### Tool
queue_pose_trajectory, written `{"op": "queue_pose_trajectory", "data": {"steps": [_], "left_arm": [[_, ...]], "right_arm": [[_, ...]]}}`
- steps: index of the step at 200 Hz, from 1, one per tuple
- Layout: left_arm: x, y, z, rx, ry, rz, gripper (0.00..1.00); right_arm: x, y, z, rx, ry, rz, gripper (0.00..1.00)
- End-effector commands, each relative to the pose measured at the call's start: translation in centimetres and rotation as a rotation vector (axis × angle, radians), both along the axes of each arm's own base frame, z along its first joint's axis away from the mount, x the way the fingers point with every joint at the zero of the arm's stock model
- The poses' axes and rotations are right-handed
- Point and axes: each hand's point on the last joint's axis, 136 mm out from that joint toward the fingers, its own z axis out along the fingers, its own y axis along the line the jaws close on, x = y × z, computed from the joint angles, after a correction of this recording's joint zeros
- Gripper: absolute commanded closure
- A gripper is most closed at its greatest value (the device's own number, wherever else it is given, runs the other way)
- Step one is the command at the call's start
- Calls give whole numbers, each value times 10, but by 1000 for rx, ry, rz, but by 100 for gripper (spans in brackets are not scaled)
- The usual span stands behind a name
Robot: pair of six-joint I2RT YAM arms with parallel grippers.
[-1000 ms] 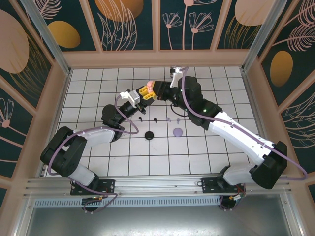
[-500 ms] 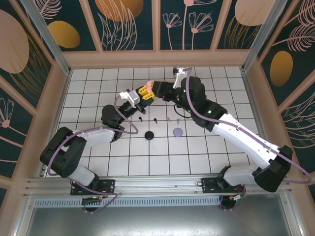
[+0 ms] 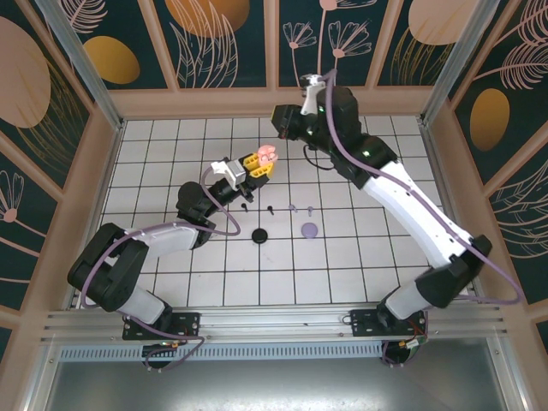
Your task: Insert the wireless bluetooth earbuds into the charging case
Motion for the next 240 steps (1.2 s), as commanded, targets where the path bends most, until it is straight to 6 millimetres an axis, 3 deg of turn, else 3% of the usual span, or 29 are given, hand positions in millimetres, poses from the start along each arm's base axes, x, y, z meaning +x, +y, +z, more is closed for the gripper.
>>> {"op": "queue_pose_trajectory", "data": {"steps": [1, 37, 79, 91, 106, 141, 155, 177, 208, 240], "left_arm": [[-12, -3, 3, 19, -25, -33, 100], [-13, -2, 3, 29, -25, -29, 100], [-11, 0, 4, 27, -19, -10, 100], [-10, 1, 4, 21, -15, -5, 100], [-9, 2, 5, 12, -6, -3, 100], [-10, 9, 4, -45, 41, 2, 100], [-6, 15, 1, -70, 101, 30, 100], [11, 24, -13, -91, 274, 104, 100], [39, 43, -53, -86, 547, 280, 100], [53, 61, -97, -27, 686, 441, 100]], "right_arm": [[1, 16, -29, -91, 95, 83, 95], [6, 31, -65, -165, 194, 142, 100], [-35, 26, -88, -204, 265, 199, 100], [-49, 16, -88, -194, 270, 187, 100], [-59, -4, -72, -140, 244, 137, 100], [-38, -74, -51, -1, 185, -131, 100], [-36, -93, -57, 34, 184, -196, 98], [-41, -105, -82, 30, 207, -237, 91], [-51, -112, -137, -11, 282, -251, 85], [-66, -115, -180, -15, 345, -242, 78]]}}
